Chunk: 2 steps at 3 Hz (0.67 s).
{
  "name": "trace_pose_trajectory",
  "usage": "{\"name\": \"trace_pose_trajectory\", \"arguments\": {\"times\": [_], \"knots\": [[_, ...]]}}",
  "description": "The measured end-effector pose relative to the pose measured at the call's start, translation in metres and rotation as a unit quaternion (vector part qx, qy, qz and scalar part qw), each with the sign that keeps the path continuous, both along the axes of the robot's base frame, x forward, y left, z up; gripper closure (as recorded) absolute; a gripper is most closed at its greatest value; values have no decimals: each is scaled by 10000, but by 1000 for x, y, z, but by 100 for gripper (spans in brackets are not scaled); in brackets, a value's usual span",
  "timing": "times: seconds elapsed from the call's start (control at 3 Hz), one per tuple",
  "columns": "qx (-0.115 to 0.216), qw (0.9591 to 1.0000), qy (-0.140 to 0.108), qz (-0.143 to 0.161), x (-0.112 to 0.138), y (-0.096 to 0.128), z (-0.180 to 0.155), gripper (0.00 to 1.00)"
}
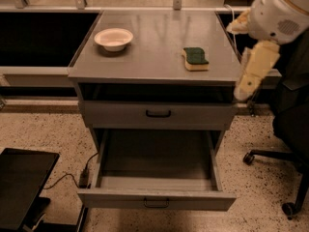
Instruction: Place sponge into middle drawer
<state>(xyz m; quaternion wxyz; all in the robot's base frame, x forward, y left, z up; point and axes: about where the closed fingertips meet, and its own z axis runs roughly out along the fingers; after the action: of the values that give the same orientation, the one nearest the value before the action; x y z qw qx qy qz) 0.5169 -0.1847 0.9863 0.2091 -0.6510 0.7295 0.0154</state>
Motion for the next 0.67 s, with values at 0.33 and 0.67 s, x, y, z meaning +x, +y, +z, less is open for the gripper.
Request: {"name": "trace_pose_trajectory", "arguments": {"times": [0.33, 0.67], "knots": [[275, 9982, 367, 383, 57, 26, -20, 0], [589, 9947, 596, 600, 110, 54, -42, 0]]}}
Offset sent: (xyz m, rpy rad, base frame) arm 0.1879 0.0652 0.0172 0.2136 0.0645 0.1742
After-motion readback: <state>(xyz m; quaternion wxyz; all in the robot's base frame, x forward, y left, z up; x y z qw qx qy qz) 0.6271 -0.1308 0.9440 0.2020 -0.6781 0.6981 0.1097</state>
